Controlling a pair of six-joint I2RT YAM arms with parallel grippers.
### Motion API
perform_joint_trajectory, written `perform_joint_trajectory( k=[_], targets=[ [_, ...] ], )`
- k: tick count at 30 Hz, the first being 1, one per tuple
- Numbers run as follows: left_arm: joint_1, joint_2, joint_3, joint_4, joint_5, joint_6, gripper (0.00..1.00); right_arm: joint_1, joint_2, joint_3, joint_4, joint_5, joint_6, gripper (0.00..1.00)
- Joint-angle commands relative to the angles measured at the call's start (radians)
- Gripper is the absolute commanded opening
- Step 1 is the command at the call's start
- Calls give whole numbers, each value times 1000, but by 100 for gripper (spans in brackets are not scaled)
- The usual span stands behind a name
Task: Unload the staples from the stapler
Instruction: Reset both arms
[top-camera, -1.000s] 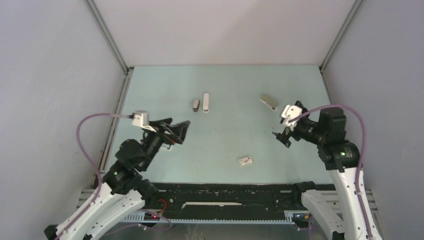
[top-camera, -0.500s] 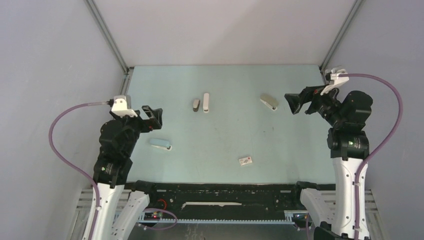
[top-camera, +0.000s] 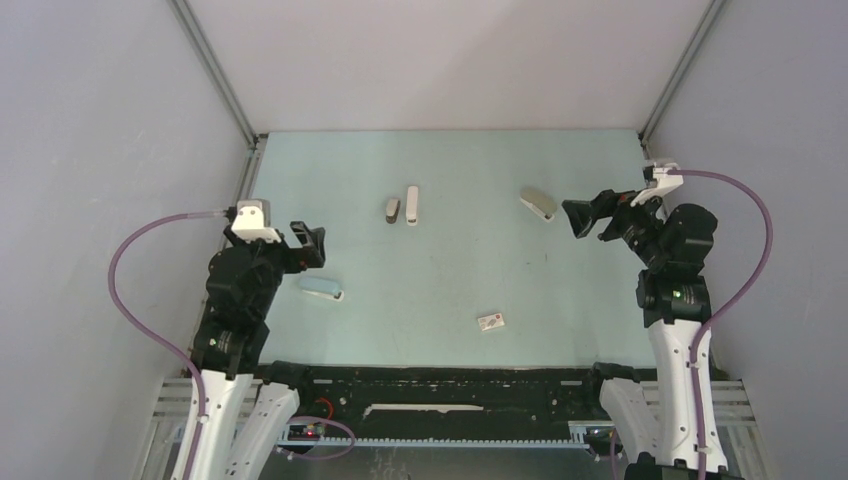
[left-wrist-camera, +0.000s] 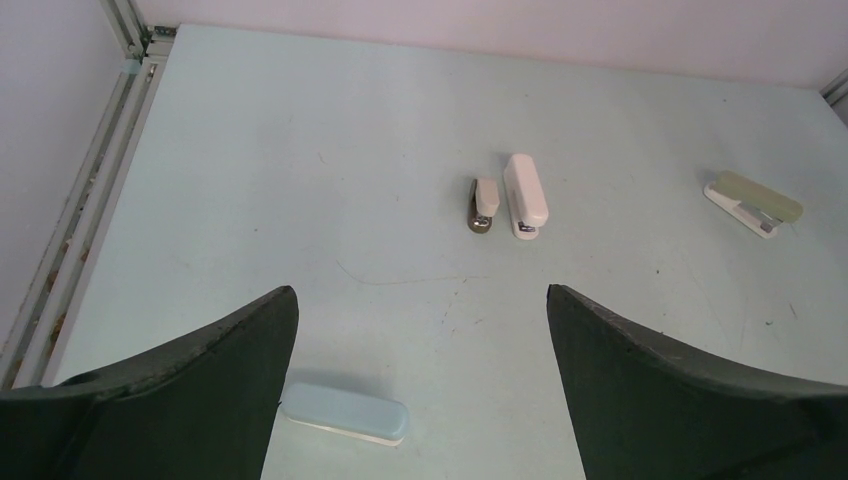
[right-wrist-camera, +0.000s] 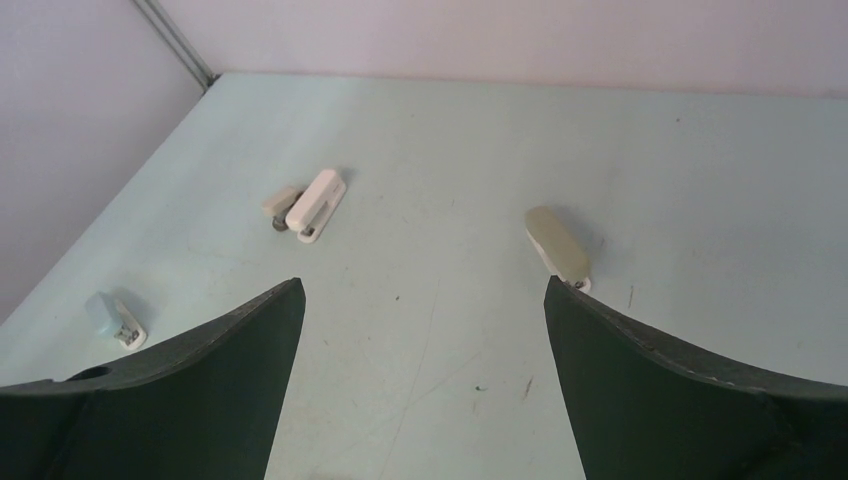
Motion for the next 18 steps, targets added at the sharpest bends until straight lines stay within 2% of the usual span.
perform_joint_trajectory(
  k=[1, 10, 18],
  targets=[
    [10, -2, -23, 22, 4, 34, 100, 11, -20, 0, 89, 84, 88, 100],
    [9, -5, -28, 22, 1, 40, 100, 25, -23, -5, 94, 194, 128, 100],
    [10, -1, -30, 24, 2, 45, 100, 42, -31, -24, 123, 219, 119, 100]
  ],
)
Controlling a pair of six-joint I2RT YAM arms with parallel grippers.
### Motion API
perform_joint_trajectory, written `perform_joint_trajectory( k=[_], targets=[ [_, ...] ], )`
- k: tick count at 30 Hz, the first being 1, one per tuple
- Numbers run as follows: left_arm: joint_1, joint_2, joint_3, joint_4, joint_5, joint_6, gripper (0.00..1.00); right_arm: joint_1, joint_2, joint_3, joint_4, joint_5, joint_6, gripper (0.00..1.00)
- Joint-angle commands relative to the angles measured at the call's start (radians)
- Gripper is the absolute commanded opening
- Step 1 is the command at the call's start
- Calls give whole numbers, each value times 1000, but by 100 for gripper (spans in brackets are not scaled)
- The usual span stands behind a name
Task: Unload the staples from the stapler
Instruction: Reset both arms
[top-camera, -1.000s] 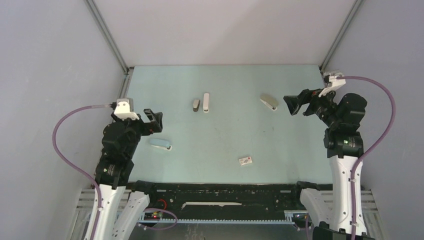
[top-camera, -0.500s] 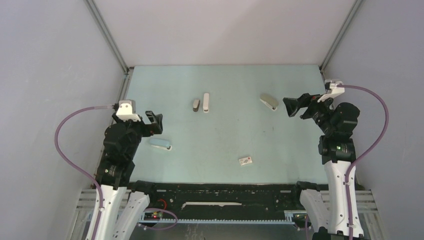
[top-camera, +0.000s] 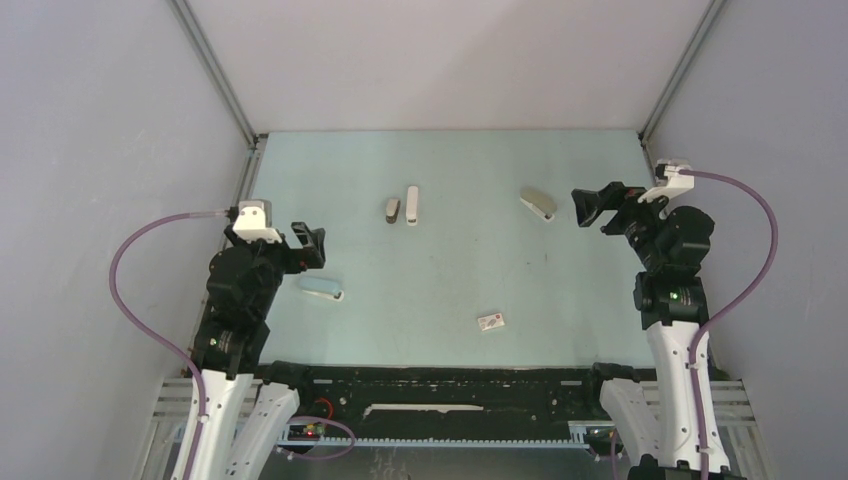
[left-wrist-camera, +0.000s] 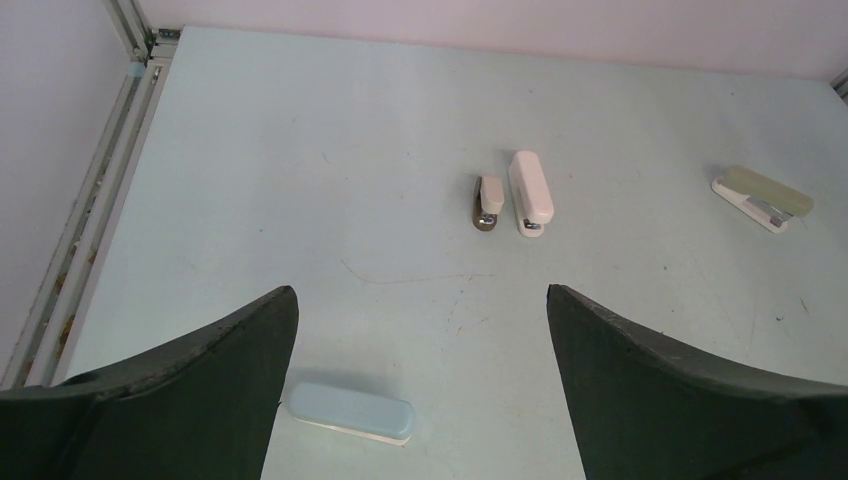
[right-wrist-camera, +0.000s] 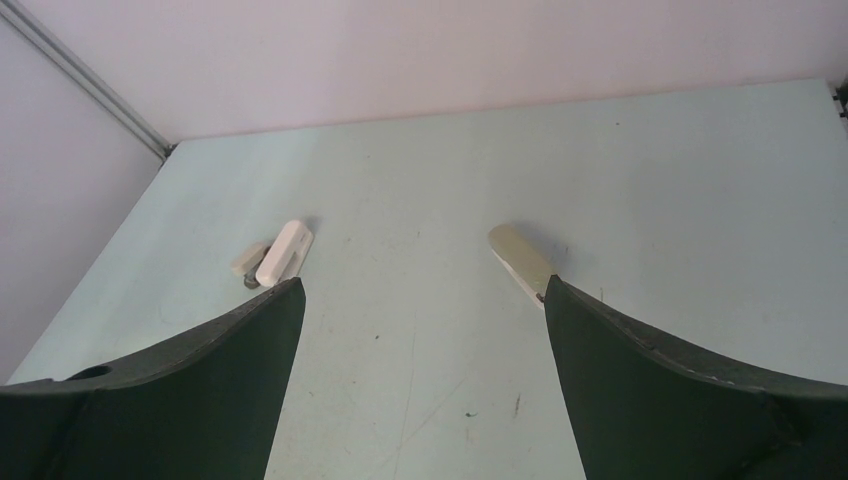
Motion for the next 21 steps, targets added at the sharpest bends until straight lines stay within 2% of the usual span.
perform_joint_trajectory(
  k=[1, 21],
  targets=[
    [10, -1, -24, 24, 2, 27, 100, 13, -14, -2, 46, 23, 14, 100],
    [9, -6, -30, 25, -17, 35, 100, 38, -32, -4, 53, 26, -9, 100]
  ],
)
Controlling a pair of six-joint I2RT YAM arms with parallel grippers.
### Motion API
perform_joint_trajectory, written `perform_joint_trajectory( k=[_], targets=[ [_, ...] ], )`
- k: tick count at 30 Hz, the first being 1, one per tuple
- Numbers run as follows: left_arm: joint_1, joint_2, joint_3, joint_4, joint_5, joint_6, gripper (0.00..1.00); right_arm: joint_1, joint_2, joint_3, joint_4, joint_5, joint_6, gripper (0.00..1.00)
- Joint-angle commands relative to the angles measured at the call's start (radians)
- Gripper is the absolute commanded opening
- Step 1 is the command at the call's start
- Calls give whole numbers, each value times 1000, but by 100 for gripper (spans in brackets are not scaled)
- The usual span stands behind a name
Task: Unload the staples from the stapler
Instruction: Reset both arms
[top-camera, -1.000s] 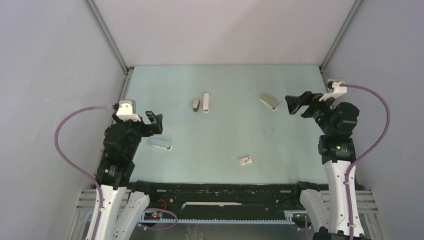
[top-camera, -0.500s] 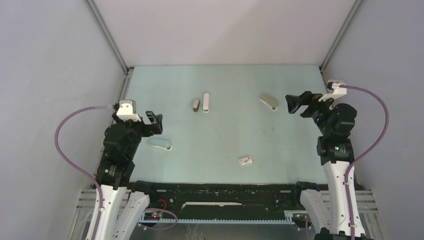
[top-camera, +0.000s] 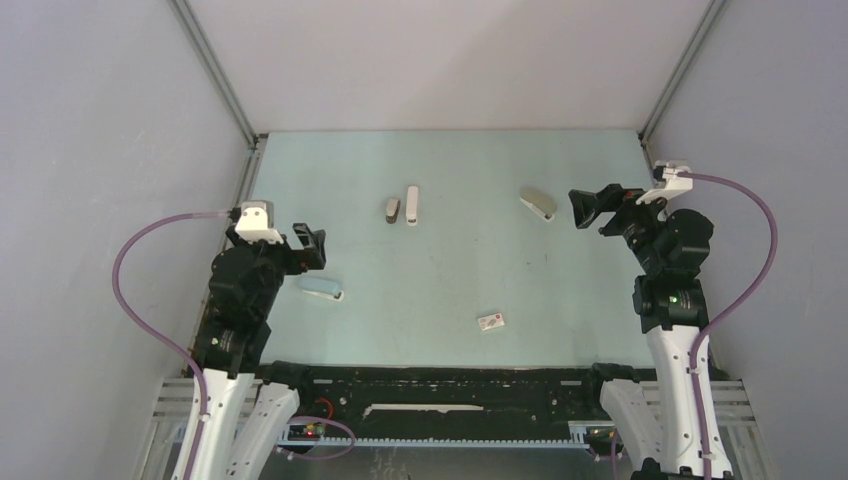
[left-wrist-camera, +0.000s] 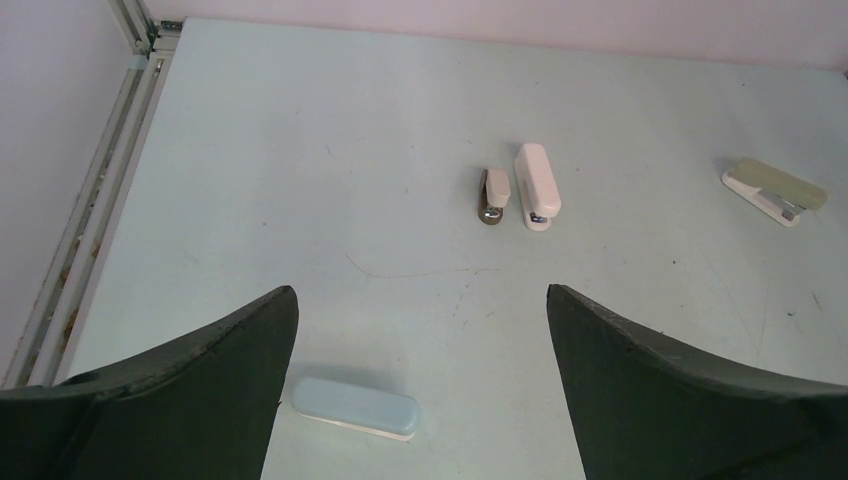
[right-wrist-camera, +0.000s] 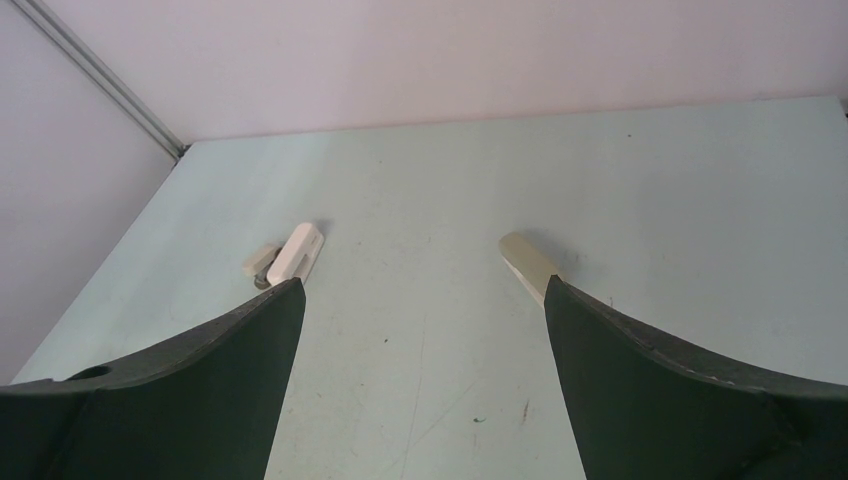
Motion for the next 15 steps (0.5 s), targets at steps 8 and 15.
perform_joint_trajectory(
  k=[8, 15],
  targets=[
    [10, -5, -16, 25, -11, 28, 100, 15, -16, 2, 46, 30, -6, 100],
    [9, -7, -16, 25, -12, 28, 100, 15, -16, 2, 46, 34, -8, 100]
  ],
)
